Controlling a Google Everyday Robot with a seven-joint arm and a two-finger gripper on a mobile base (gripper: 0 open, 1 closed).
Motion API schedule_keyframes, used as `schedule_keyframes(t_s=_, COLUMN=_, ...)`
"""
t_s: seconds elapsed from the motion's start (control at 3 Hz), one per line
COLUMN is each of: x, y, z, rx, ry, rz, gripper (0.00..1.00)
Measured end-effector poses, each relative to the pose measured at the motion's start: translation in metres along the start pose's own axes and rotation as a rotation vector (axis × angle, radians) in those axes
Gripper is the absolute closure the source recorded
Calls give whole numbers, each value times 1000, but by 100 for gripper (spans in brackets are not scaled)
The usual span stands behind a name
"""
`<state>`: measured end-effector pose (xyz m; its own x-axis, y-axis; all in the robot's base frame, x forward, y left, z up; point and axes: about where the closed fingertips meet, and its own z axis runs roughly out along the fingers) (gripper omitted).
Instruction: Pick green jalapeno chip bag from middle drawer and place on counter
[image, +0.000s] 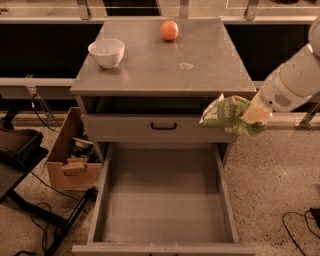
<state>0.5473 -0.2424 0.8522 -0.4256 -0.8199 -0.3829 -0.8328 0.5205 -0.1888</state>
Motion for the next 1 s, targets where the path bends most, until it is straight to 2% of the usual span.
schedule_keyframes(t_s=0.33, x=-39, y=-43, z=-23, rx=25, ry=-3, rz=31, gripper=100)
schedule_keyframes(t_s=0.67, x=-83, y=-94, z=-39, rx=58, ry=-71, rz=62, gripper=100)
schedule_keyframes(t_s=1.0, x=-116, y=-134, z=-42, rx=96, ry=-171, rz=63, gripper=100)
